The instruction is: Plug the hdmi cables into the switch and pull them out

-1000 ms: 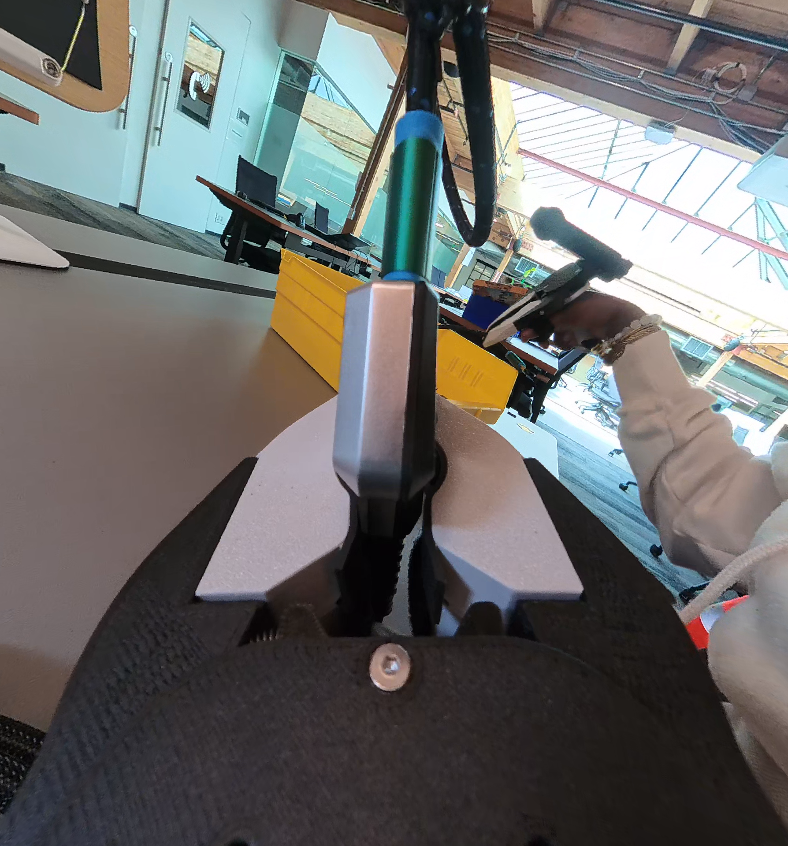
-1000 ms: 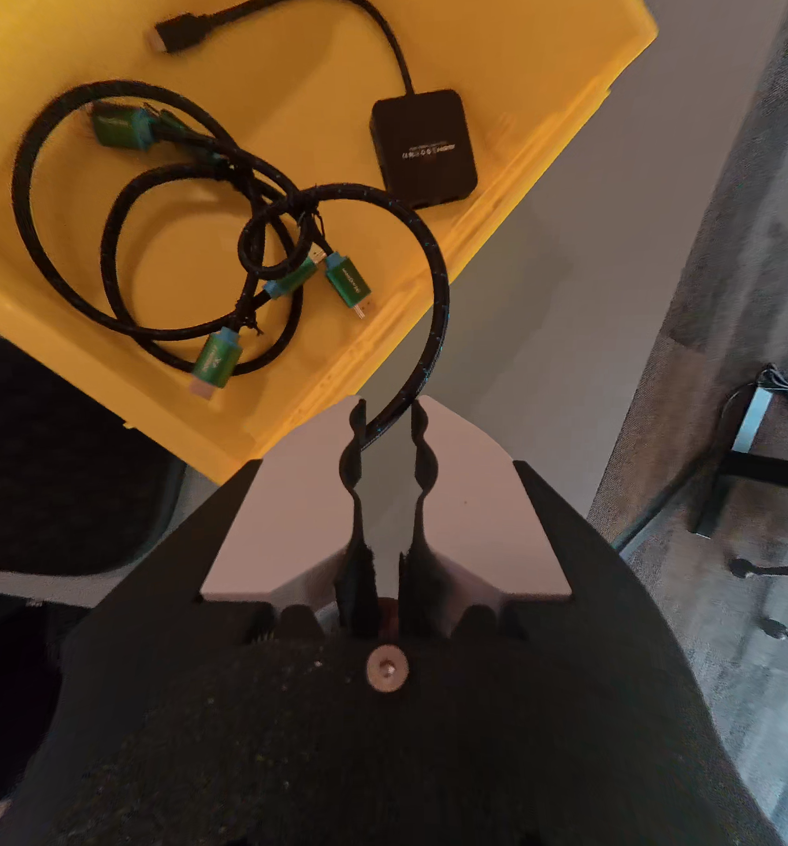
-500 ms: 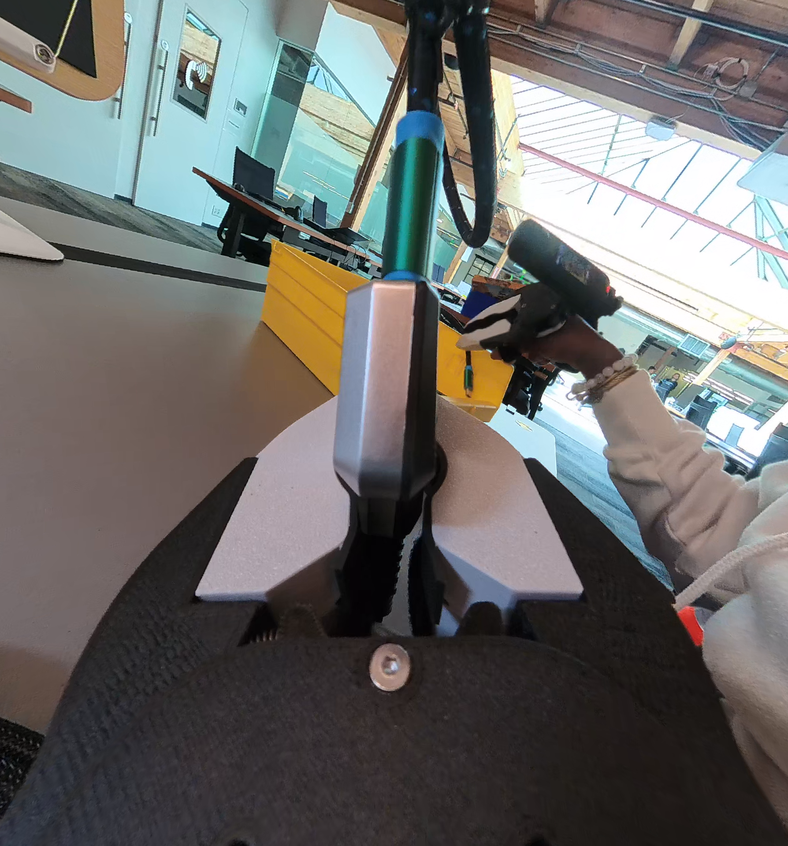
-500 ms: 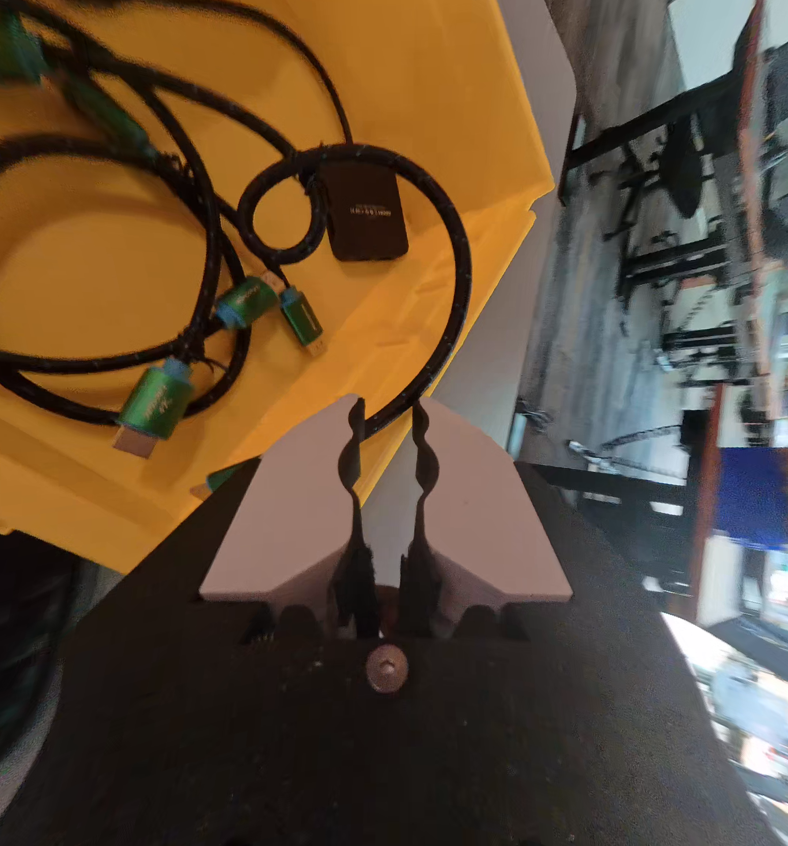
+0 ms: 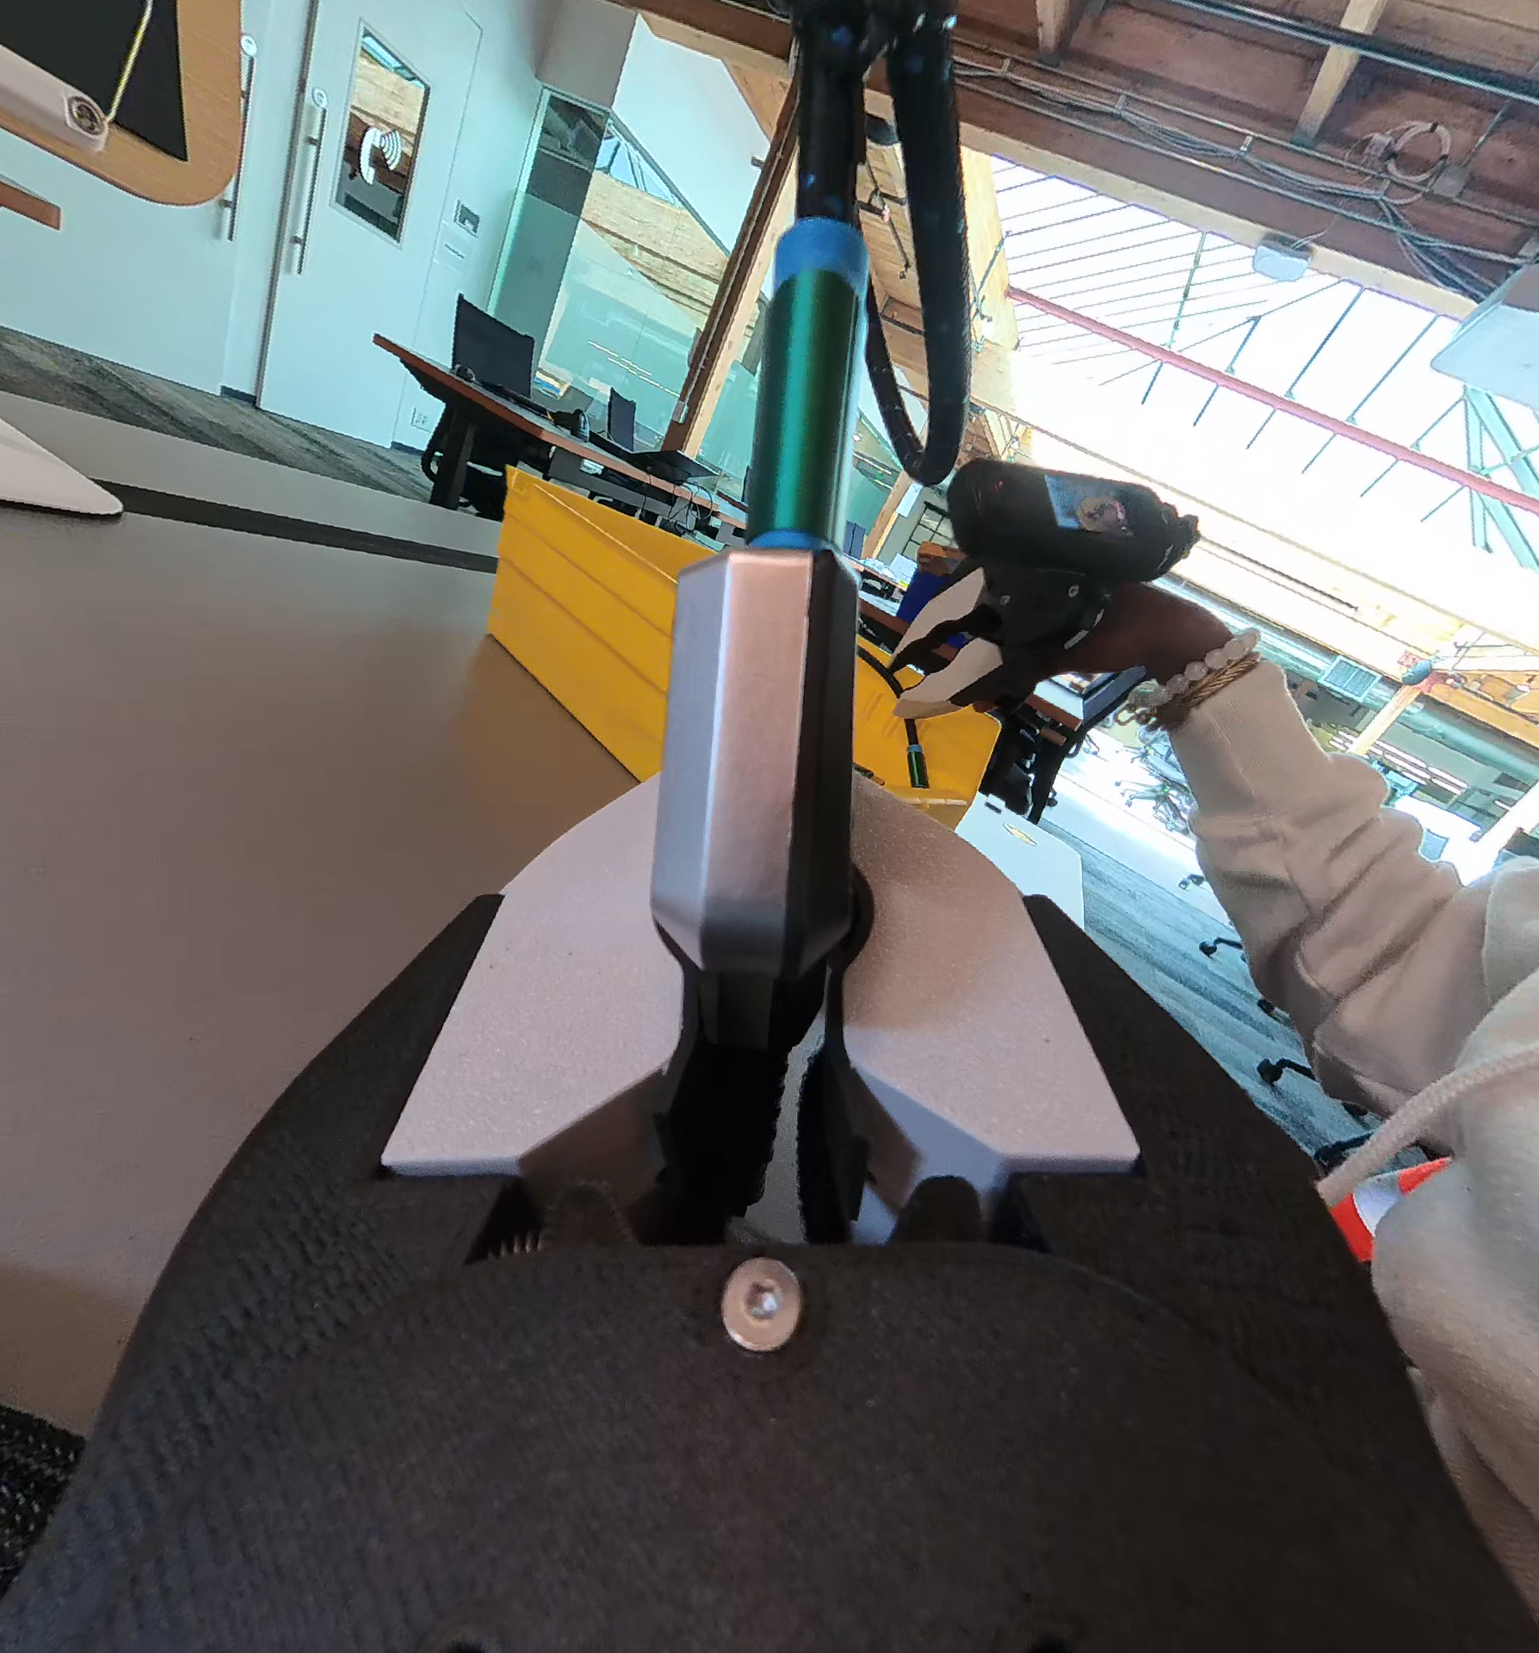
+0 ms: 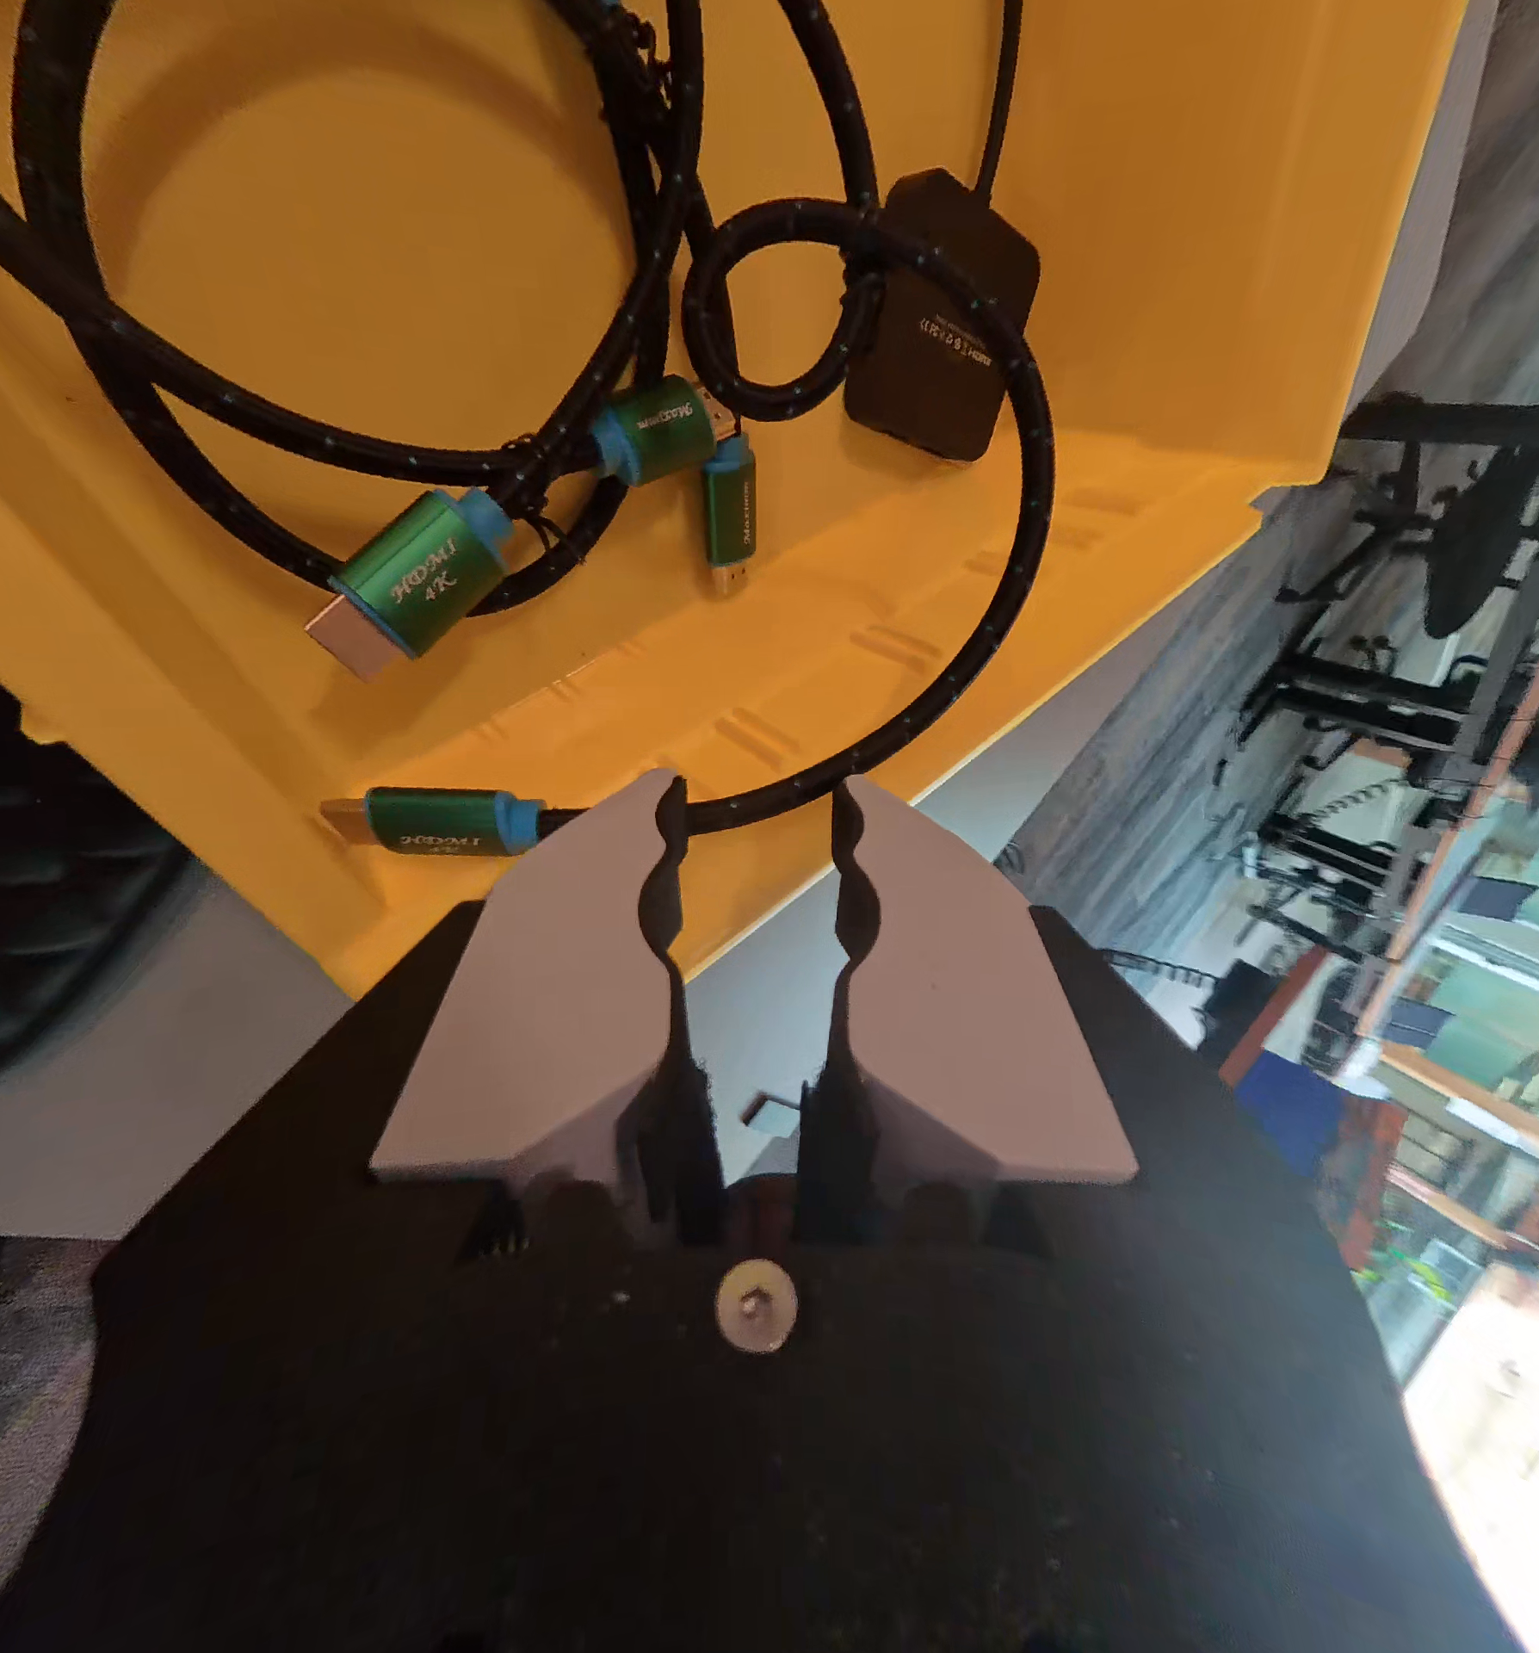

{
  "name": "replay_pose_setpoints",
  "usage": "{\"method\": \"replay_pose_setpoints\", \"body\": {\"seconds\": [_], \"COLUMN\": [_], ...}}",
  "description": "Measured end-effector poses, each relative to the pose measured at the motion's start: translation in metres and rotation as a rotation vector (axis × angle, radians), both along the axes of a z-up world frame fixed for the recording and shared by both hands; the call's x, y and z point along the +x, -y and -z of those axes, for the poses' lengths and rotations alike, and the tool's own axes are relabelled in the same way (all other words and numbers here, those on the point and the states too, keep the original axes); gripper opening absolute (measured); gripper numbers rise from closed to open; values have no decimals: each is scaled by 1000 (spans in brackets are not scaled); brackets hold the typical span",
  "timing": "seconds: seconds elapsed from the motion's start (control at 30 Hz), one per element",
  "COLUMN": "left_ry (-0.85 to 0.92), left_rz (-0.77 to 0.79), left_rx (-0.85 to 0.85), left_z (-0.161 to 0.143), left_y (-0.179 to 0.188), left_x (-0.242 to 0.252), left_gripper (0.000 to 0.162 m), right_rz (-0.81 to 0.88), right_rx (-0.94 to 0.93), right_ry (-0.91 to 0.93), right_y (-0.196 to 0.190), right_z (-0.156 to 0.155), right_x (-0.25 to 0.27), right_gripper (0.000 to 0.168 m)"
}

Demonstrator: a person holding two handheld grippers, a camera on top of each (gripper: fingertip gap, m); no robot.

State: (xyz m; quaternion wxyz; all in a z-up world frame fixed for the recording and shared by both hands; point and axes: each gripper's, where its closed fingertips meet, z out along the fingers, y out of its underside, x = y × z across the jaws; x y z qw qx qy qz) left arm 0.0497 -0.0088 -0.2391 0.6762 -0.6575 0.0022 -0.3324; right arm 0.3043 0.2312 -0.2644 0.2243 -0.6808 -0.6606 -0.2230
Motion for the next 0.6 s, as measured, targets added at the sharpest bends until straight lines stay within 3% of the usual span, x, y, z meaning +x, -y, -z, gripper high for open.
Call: {"method": "replay_pose_setpoints", "body": {"seconds": [0.2,0.33,0.47,0.53,0.6], "left_ry": [2,4,8,10,10], "left_rz": [2,2,0,-3,-5], "left_rx": [0,3,3,5,5], "left_z": [0,-1,-1,-1,-1], "left_y": [0,0,0,0,0], "left_x": [0,0,-1,-1,-2], "left_gripper": [24,24,24,24,24], "right_rz": [54,88,34,-114,-372], "right_rx": [-91,0,99,62,-156], "right_ry": [-246,-298,-557,-807,-1049], "right_y": [4,-5,-1,30,100], "right_z": [-17,-28,-58,-82,-99], "right_x": [-7,-2,-30,-70,-121], "right_gripper": [36,39,39,35,22]}}
